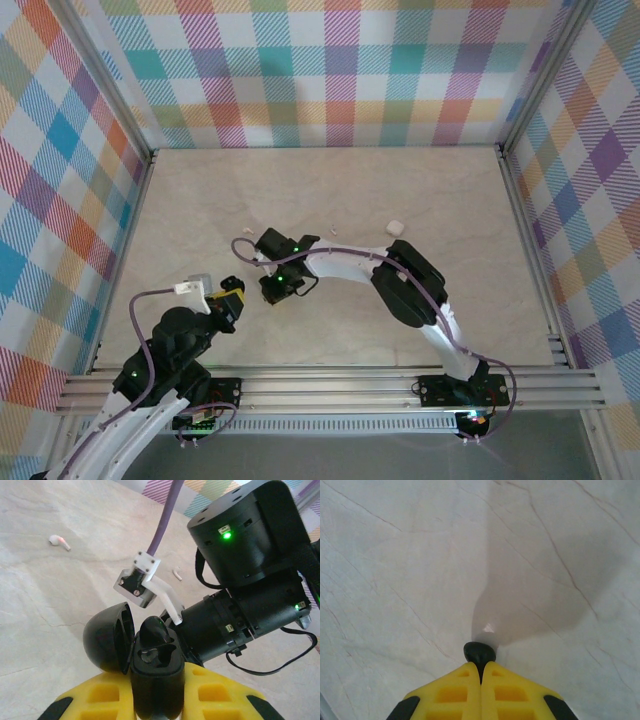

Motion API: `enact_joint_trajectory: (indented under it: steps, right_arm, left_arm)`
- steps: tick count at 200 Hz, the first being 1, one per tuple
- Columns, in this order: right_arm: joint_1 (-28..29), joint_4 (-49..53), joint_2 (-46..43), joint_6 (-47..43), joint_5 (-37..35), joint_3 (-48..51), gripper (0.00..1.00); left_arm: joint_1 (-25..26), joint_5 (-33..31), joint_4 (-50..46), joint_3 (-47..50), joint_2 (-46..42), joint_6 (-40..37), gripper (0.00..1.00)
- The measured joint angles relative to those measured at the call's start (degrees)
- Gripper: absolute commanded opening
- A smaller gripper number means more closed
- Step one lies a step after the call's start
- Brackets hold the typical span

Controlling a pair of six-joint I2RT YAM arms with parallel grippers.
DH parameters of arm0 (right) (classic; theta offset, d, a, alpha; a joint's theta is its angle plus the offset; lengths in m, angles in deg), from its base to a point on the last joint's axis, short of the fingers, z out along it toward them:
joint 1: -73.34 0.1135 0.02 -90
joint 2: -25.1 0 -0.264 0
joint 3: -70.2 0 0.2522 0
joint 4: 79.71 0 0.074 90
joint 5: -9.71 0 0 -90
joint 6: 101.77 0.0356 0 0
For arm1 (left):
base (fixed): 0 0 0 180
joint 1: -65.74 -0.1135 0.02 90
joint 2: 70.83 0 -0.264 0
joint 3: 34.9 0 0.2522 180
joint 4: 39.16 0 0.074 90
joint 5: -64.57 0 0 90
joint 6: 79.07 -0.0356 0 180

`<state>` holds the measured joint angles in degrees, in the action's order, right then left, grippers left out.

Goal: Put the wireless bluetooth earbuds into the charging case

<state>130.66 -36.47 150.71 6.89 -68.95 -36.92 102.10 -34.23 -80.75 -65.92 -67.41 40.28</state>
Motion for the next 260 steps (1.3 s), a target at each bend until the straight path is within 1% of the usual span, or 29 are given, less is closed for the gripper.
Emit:
enact_joint_trajectory:
  steps: [29, 70, 102, 122, 133, 149, 165, 179, 217, 260]
  right_arm:
    - [-2.62, -2.21, -4.22, 0.76, -0.48, 6.75, 0.04]
    - [-7.26, -4.04, -10.62, 1.70, -2.25, 16.02, 0.03]
    - [-12.20, -4.72, -15.26, 2.54, -3.21, 22.34, 0.03]
    - [-15.41, -4.55, -17.49, 2.99, -3.48, 25.20, 0.04]
    - [-16.61, -4.20, -18.05, 2.99, -3.78, 25.77, 0.06]
    - [-17.75, -3.72, -18.21, 2.95, -4.37, 25.86, 0.15]
    - [-17.75, -3.19, -18.21, 3.45, -4.92, 25.86, 0.23]
    - [-17.70, -1.95, -18.21, 3.61, -5.51, 25.86, 0.27]
    - [-17.55, 1.33, -19.85, 4.35, -7.06, 25.86, 0.30]
    - [-18.21, 2.16, -27.36, 5.92, -7.48, 25.86, 0.31]
  left_arm:
    - [0.00, 2.54, 5.77, 2.23, 3.89, 0.07, 0.00]
    - [0.00, 6.29, 17.33, 2.67, 13.07, -0.74, 0.00]
    - [0.00, 10.21, 26.45, 2.71, 20.15, -2.99, 0.00]
    - [0.00, 12.79, 30.18, 2.62, 23.63, -4.81, 0.00]
    - [0.00, 14.25, 31.39, 2.32, 25.05, -6.08, 0.00]
    - [0.00, 16.46, 32.54, 1.53, 26.40, -7.96, 0.00]
    - [0.00, 18.67, 33.48, 0.28, 27.50, -10.34, 0.00]
    - [0.00, 20.85, 34.60, -0.48, 27.89, -12.70, 0.00]
    - [0.00, 29.07, 38.86, -2.01, 30.82, -21.49, 0.00]
    - [0.00, 37.31, 37.24, -9.64, 36.09, -33.66, 0.00]
